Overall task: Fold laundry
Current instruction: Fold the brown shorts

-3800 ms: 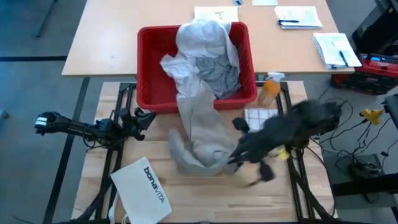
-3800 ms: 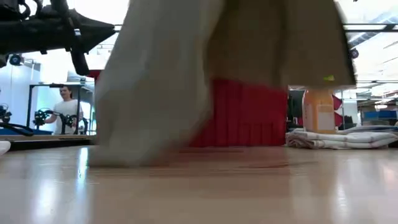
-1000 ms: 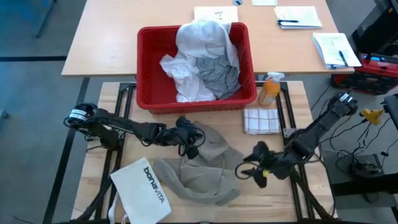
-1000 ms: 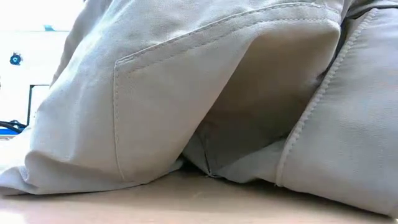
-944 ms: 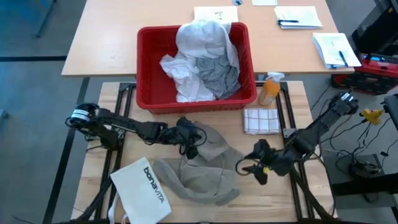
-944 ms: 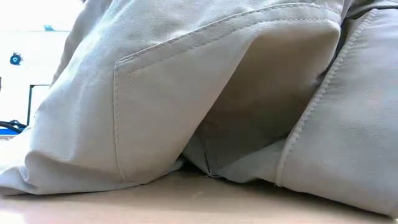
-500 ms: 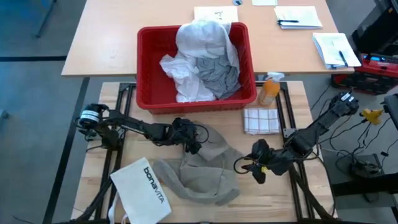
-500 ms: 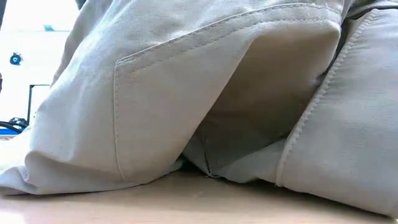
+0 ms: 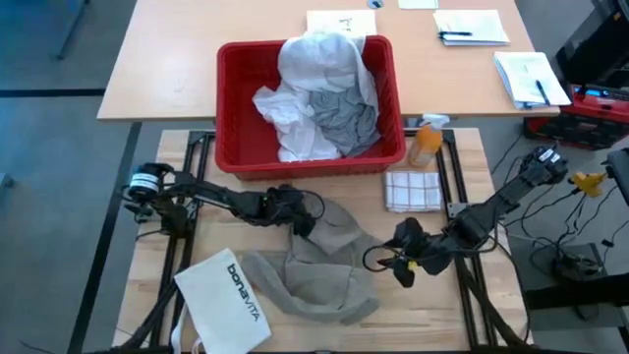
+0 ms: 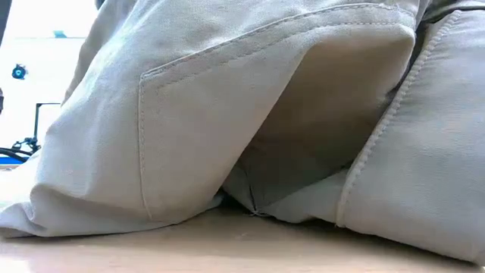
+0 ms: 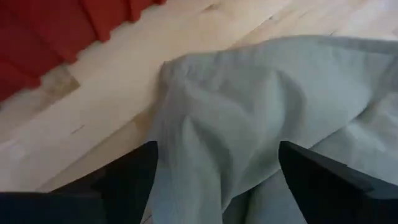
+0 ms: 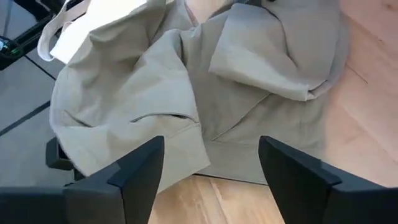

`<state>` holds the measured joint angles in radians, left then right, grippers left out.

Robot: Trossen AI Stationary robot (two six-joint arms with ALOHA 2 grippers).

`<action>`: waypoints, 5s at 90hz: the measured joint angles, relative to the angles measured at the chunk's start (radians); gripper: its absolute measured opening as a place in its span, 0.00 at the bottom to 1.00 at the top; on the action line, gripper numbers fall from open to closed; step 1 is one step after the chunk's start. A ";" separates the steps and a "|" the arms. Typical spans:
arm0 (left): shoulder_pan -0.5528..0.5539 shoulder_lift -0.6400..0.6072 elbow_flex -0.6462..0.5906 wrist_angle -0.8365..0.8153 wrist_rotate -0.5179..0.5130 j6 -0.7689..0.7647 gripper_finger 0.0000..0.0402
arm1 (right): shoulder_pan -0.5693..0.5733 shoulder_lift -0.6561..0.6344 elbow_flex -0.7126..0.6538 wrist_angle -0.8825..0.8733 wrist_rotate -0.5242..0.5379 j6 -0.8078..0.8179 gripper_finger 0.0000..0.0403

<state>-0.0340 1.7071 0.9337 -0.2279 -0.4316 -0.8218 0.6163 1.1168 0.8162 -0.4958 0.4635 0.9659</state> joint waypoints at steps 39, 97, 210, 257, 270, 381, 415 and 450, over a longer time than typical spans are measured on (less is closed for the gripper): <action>0.039 0.027 -0.007 -0.127 0.036 -0.014 0.16 | -0.009 0.000 0.000 0.000 0.000 -0.009 0.52; -0.023 -0.356 -0.003 -0.460 -0.057 -0.264 0.00 | -0.043 0.000 -0.203 0.193 0.084 -0.183 0.35; -0.295 -0.380 -0.014 -0.643 0.049 -0.637 0.00 | -0.538 0.622 -0.102 0.650 -0.349 -0.598 0.00; -0.297 -0.387 -0.014 -0.764 0.233 -0.605 0.00 | -0.486 0.410 -0.202 0.391 -0.332 -0.540 0.00; -0.297 -0.385 -0.021 -0.764 0.238 -0.597 0.00 | -0.476 0.396 -0.214 0.374 -0.332 -0.486 0.00; -0.279 -0.452 0.051 -0.635 -0.030 -0.210 0.77 | -0.325 0.346 -0.224 0.265 -0.207 -0.343 0.00; -0.110 -0.371 -0.191 -0.215 0.039 0.249 0.61 | -0.234 0.331 -0.261 0.298 -0.234 -0.450 0.00; -0.062 -0.386 -0.366 -0.025 0.158 0.192 0.15 | -0.188 0.290 -0.290 0.263 -0.257 -0.336 0.00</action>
<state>-0.0962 1.3213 0.5674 -0.2525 -0.2735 -0.6299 0.4282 1.4063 0.5257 -0.2331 0.2061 0.6295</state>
